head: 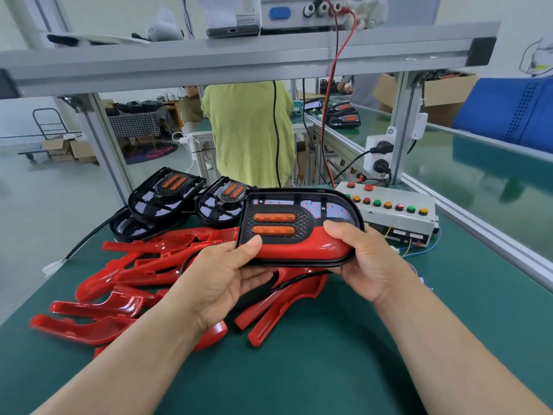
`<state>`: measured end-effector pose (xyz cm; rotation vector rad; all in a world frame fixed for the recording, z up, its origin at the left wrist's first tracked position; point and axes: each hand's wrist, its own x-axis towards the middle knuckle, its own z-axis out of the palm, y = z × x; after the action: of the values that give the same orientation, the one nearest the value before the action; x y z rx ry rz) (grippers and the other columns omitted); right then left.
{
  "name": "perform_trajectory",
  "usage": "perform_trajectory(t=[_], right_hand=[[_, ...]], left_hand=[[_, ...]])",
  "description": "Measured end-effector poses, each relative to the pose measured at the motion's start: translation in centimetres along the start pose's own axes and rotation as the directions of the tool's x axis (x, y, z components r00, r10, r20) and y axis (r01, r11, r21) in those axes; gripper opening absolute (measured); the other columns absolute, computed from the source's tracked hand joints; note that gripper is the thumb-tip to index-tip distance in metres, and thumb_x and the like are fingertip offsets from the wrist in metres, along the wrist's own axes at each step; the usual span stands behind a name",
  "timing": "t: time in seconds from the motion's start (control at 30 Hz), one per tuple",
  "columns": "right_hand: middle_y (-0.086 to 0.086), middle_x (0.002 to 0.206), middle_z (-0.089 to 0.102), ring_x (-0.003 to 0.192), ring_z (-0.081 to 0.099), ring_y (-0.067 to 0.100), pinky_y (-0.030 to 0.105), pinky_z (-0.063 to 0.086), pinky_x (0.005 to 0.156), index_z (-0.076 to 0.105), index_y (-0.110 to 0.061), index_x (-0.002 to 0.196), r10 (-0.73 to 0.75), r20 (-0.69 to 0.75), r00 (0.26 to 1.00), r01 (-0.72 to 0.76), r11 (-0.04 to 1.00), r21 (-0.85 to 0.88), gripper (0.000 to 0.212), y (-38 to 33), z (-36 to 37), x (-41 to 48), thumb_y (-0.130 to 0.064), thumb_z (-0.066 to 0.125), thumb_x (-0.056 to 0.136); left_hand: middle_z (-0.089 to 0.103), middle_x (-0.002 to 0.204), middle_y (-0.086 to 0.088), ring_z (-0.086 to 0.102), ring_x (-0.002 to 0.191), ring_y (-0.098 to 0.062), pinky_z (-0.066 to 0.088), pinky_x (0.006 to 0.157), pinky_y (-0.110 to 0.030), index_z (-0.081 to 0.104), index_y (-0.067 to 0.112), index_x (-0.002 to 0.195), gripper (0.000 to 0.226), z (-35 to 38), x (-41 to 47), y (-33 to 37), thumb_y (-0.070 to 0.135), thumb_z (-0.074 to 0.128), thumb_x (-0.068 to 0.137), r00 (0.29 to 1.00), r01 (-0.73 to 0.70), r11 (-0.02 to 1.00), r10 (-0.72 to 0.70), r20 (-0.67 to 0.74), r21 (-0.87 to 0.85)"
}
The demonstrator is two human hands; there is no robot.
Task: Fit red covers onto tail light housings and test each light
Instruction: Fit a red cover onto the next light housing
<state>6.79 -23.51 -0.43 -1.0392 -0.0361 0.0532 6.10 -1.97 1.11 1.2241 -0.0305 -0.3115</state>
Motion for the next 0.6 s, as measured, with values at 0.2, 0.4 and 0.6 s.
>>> perform_trajectory(t=[0.2, 0.4, 0.6], right_hand=[[0.019, 0.099, 0.075, 0.083, 0.074, 0.028, 0.039, 0.060, 0.067, 0.076, -0.007, 0.097, 0.000, 0.002, 1.000, 0.000, 1.000, 0.014, 0.038, 0.11, 0.17, 0.02, -0.017, 0.080, 0.061], [0.021, 0.111, 0.072, 0.096, 0.073, 0.031, 0.039, 0.060, 0.071, 0.063, 0.000, 0.123, 0.019, 0.039, 0.999, -0.021, 0.999, 0.047, 0.064, -0.07, 0.33, -0.30, -0.019, 0.083, 0.065], [0.022, 0.115, 0.071, 0.100, 0.072, 0.031, 0.040, 0.060, 0.075, 0.074, -0.007, 0.110, 0.042, 0.222, 0.974, -0.054, 0.997, 0.049, 0.065, -0.70, -0.48, -0.57, -0.019, 0.097, 0.051]], left_hand=[[0.074, 0.105, -0.017, 0.074, 0.090, -0.028, 0.061, 0.070, -0.029, 0.068, 0.000, 0.108, 0.030, -0.14, 0.02, -0.46, 0.021, 0.061, 0.088, 0.997, -0.061, 0.996, 0.064, -0.042, 0.072], [0.075, 0.103, -0.015, 0.073, 0.093, -0.028, 0.059, 0.069, -0.025, 0.069, 0.001, 0.108, 0.031, -0.18, 0.08, -0.37, 0.025, 0.060, 0.090, 0.990, -0.124, 0.983, 0.133, -0.056, 0.139], [0.075, 0.108, -0.012, 0.073, 0.098, -0.026, 0.059, 0.073, -0.025, 0.066, 0.006, 0.115, 0.048, -0.42, 0.01, -0.44, 0.040, 0.058, 0.082, 0.992, -0.126, 0.979, 0.126, 0.010, 0.159]])
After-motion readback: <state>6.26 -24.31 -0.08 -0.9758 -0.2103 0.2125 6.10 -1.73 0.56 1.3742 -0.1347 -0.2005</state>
